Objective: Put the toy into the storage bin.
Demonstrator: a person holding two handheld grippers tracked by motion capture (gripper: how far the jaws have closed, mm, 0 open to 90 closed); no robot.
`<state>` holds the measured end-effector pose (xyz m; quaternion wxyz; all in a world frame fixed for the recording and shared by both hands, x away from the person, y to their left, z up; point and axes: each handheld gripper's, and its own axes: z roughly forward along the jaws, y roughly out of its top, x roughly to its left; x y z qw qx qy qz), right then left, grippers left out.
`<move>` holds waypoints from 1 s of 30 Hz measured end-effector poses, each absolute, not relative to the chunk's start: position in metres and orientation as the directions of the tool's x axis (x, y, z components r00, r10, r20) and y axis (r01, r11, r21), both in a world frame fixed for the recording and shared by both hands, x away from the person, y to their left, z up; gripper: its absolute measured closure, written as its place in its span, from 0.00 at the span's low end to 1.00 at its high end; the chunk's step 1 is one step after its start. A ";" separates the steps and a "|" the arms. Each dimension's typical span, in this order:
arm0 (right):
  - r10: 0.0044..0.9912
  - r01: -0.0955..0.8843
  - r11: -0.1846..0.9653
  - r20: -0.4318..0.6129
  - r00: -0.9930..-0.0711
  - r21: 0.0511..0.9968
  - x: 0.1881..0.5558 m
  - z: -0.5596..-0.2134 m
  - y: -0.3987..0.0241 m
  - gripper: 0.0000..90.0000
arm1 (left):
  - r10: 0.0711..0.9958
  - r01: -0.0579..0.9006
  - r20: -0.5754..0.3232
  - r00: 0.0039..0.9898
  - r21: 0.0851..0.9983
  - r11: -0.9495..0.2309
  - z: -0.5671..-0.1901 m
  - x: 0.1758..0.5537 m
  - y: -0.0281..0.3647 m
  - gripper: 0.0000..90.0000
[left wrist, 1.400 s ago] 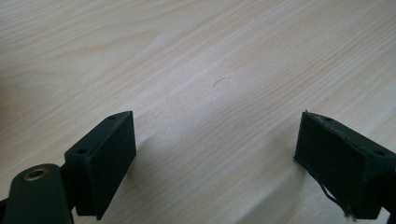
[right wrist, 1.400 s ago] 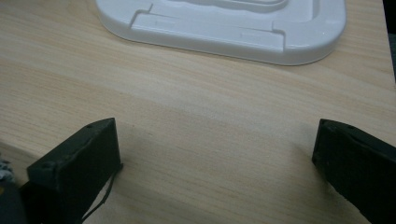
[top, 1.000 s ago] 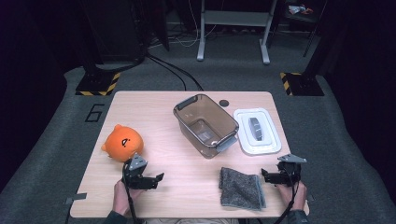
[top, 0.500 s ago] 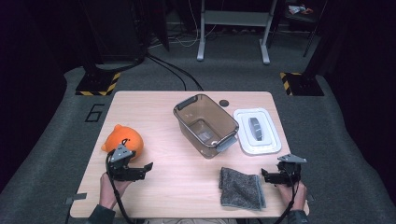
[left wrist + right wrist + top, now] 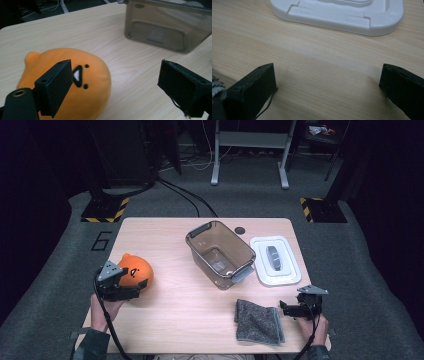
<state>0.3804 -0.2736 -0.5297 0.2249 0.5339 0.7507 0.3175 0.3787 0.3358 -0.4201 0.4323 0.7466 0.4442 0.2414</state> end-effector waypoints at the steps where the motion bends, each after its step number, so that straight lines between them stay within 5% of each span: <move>1: 0.945 0.660 0.226 0.003 -0.326 0.716 0.380 -0.530 -0.273 0.00 | 0.879 0.459 -0.020 0.476 0.859 -0.229 -0.420 0.382 0.340 0.13; 17: 0.945 0.660 0.226 0.002 -0.327 0.716 0.380 -0.530 -0.273 0.00 | 0.914 0.559 -0.044 0.402 0.803 -0.208 -0.440 0.417 0.368 0.14; 30: 0.943 0.657 0.233 -0.002 -0.332 0.717 0.381 -0.530 -0.274 0.00 | 0.919 0.600 -0.067 0.388 0.776 -0.197 -0.463 0.426 0.363 0.44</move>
